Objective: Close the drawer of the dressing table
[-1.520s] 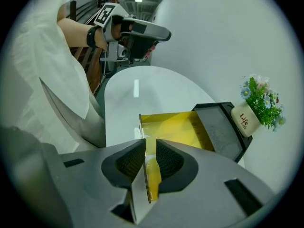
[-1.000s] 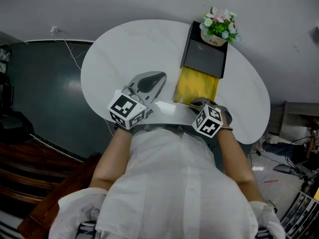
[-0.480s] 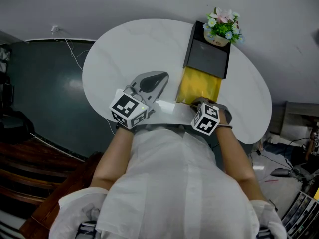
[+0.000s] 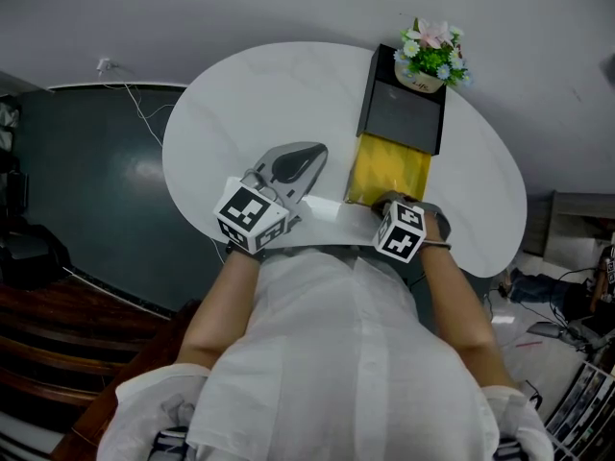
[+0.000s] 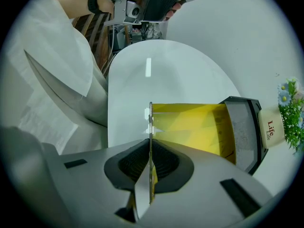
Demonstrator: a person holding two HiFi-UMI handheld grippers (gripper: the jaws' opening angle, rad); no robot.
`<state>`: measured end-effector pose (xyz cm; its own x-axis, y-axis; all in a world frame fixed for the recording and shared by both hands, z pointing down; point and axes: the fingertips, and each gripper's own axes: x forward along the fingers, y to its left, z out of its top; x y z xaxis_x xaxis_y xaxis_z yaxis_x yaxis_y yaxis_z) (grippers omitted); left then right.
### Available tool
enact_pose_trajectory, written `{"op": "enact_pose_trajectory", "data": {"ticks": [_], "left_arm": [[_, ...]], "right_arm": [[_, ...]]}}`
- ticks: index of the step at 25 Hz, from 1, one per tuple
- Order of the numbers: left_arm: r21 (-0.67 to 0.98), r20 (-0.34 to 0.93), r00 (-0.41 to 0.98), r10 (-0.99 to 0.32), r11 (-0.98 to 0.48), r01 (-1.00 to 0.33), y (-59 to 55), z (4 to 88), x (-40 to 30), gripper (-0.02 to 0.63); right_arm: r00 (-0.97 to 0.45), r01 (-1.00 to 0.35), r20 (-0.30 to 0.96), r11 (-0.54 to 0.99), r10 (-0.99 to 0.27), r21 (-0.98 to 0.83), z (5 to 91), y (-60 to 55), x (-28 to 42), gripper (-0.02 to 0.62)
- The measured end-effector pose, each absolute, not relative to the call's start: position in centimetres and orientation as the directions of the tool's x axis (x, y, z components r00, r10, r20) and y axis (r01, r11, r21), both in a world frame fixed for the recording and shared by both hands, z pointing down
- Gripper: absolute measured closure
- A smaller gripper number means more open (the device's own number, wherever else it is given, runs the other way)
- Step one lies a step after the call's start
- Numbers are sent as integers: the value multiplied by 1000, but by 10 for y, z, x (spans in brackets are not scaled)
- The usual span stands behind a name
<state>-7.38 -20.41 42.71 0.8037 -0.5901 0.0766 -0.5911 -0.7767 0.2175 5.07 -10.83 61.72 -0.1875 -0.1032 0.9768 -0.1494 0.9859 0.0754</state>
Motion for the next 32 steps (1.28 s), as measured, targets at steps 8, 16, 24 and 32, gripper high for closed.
{"op": "enact_pose_trajectory", "data": {"ticks": [8,16,24,32], "left_arm": [[175,92,830,-550,-811,-558,-206,428,-73,588],[152,100,829,-550,-815,-559,-217,428,-64,588],[146,98,825,-557,-812,-566,-223,425,-59,588],[153,97,811,-577,-796,-585,-222,425,-62,588]], "right_arm": [[-156,-147,983,986,-101,78,618,-109,47,572],[-170,-136,983,990,-71,48,616,-110,46,574],[-164,-115,986,993,-34,16,616,-111,47,572],[-157,-112,987,994,-19,1,615,-110,45,574]]}}
